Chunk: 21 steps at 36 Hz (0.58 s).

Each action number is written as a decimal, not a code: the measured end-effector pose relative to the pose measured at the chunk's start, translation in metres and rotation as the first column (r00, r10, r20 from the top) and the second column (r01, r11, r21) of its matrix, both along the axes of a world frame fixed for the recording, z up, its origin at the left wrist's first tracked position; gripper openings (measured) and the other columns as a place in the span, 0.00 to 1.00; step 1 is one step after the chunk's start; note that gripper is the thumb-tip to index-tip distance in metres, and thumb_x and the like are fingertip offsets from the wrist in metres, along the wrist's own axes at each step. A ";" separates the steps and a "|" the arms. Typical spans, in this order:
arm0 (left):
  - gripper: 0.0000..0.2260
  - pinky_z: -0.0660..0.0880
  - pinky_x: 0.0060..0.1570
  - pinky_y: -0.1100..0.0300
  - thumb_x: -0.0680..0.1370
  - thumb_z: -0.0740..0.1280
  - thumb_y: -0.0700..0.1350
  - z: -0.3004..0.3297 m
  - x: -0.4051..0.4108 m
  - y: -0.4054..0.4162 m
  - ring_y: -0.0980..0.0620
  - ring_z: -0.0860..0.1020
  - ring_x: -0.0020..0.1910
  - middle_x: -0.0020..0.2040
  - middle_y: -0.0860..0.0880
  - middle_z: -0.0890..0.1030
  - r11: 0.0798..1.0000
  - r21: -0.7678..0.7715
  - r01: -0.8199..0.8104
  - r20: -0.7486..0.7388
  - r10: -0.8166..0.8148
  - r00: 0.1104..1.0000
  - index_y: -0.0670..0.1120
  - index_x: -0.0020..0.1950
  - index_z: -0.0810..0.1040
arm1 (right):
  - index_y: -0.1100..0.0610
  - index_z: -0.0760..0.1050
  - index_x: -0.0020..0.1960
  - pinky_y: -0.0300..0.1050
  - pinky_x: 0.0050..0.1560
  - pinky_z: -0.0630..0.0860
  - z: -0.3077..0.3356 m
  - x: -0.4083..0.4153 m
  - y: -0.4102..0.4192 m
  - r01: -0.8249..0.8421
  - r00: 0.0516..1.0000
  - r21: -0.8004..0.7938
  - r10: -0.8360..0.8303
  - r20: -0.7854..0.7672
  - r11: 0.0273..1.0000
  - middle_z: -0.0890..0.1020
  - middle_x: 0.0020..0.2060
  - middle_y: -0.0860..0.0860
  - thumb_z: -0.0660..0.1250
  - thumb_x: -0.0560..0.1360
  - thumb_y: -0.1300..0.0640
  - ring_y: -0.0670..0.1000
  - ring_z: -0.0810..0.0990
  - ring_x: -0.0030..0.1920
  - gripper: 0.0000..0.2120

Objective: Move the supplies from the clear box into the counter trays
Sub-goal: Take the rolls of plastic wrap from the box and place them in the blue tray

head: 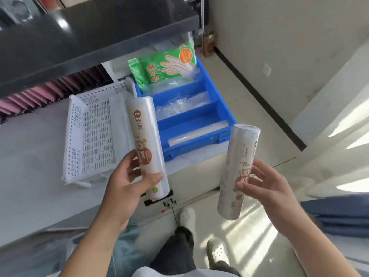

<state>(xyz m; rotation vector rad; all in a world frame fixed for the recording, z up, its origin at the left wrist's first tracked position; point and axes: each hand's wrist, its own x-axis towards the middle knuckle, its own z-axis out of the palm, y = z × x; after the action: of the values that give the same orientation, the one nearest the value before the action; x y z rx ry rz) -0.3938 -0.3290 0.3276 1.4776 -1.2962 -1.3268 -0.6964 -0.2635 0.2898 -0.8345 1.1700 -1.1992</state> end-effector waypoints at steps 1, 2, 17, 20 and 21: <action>0.30 0.78 0.58 0.41 0.61 0.79 0.53 0.000 0.003 -0.011 0.48 0.81 0.58 0.58 0.50 0.83 1.000 -0.006 0.001 -0.009 -0.001 1.000 0.60 0.62 0.78 | 0.53 0.78 0.64 0.52 0.54 0.81 0.004 0.001 -0.009 0.016 1.000 -0.011 -0.016 -0.022 1.000 0.82 0.55 0.61 0.79 0.65 0.61 0.62 0.83 0.52 0.28; 0.30 0.77 0.59 0.41 0.62 0.79 0.53 0.000 0.006 -0.022 0.48 0.81 0.58 0.57 0.51 0.83 1.000 -0.014 0.012 -0.012 -0.013 1.000 0.60 0.63 0.78 | 0.52 0.79 0.62 0.52 0.53 0.81 0.008 0.003 -0.019 0.029 0.998 -0.022 -0.030 -0.060 0.999 0.82 0.55 0.61 0.79 0.64 0.61 0.61 0.83 0.52 0.28; 0.27 0.77 0.59 0.43 0.65 0.77 0.54 -0.020 0.070 -0.122 0.51 0.81 0.58 0.57 0.53 0.83 0.995 -0.067 0.071 -0.127 -0.079 0.989 0.63 0.64 0.76 | 0.45 0.66 0.73 0.52 0.51 0.77 0.060 0.068 -0.204 -0.465 -0.060 0.120 0.104 -0.993 0.877 0.74 0.64 0.46 0.69 0.76 0.53 0.54 0.76 0.60 0.27; 0.28 0.77 0.59 0.45 0.66 0.77 0.55 -0.022 0.076 -0.127 0.52 0.81 0.58 0.58 0.53 0.83 0.996 -0.063 0.069 -0.115 -0.076 0.990 0.63 0.64 0.76 | 0.43 0.62 0.73 0.48 0.50 0.76 0.045 0.070 -0.223 -0.528 -0.319 0.299 0.141 -0.937 0.795 0.71 0.65 0.45 0.65 0.78 0.52 0.53 0.73 0.61 0.26; 0.28 0.77 0.58 0.46 0.66 0.77 0.55 -0.022 0.078 -0.128 0.53 0.81 0.58 0.58 0.54 0.83 0.996 -0.060 0.066 -0.111 -0.072 0.991 0.64 0.65 0.75 | 0.43 0.62 0.73 0.50 0.51 0.76 0.038 0.069 -0.228 -0.537 -0.361 0.338 0.151 -0.920 0.773 0.71 0.65 0.46 0.65 0.78 0.52 0.53 0.73 0.62 0.25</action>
<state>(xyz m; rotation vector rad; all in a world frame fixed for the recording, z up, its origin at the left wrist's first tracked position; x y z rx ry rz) -0.3154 -0.4568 0.3058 1.3108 -1.3101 -1.3872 -0.6275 -0.4915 0.3283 -2.4963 1.6749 0.3382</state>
